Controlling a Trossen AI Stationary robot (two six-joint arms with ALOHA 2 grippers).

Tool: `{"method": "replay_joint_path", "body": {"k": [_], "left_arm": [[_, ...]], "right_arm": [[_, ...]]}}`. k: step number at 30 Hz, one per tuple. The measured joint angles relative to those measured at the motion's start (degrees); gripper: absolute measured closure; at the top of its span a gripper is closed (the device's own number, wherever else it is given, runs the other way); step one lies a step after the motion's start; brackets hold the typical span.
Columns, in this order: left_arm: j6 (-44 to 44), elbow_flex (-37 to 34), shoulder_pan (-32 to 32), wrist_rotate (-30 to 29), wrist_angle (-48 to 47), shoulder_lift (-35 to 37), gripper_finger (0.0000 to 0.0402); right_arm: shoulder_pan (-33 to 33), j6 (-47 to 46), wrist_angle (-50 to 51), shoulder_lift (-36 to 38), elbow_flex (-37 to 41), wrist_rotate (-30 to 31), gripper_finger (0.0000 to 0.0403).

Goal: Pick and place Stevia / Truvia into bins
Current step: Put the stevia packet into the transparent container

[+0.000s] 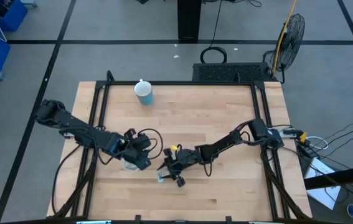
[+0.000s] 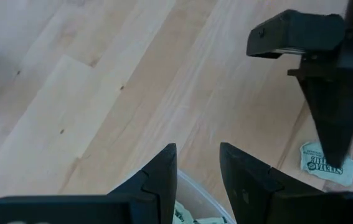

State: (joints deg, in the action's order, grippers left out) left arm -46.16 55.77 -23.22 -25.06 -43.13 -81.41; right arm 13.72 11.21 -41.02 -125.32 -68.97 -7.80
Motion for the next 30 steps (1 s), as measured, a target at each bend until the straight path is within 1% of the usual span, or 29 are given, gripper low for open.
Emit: {"method": "replay_joint_path", "body": {"k": [3,6,10,13,17,20,23,24,25,27,30], "left_arm": [[0.0,0.0,0.0,0.0,0.0,0.0,0.0275],[0.3,0.0,0.0,-0.1,0.0,0.0,0.0275],[1.6,0.0,0.0,-0.1,0.2,0.0,0.0275],[1.6,0.0,0.0,-0.1,0.1,0.0,0.0275],[2.6,0.0,0.0,-0.1,0.1,0.0,0.0275],[2.5,0.0,0.0,-0.1,0.1,0.0,0.0275],[2.3,0.0,-0.2,0.0,0.1,0.0,0.0275],[2.3,0.0,-0.1,0.0,0.1,0.0,0.0275],[2.3,0.0,-0.1,0.0,0.2,0.0,0.0275],[2.0,0.0,-0.1,0.1,0.4,0.0,0.0275],[0.2,0.0,-0.1,0.0,2.4,0.0,0.0275]], "right_arm": [[-0.2,-1.8,0.6,-1.2,-0.2,0.1,0.0207],[-0.2,-2.8,1.4,-3.0,-0.5,0.3,0.0203],[-0.3,-2.8,2.0,-4.0,-1.2,1.8,0.0211],[-0.7,-3.3,4.3,-4.0,-1.4,2.0,0.0226],[-1.3,-4.6,8.2,-3.8,-1.4,1.8,0.0268],[-1.6,-6.4,11.1,-3.7,-1.6,1.4,0.0318],[-1.7,-5.8,12.7,-2.7,-1.2,1.6,0.0376],[-1.7,-5.2,13.0,-2.2,-1.0,2.0,0.0389],[-1.7,-4.1,13.6,-1.5,-0.9,3.5,0.0394],[-1.6,-1.0,14.7,0.4,-0.5,8.0,0.0390],[-1.6,7.6,17.0,3.7,-0.2,17.5,0.0386]]}}
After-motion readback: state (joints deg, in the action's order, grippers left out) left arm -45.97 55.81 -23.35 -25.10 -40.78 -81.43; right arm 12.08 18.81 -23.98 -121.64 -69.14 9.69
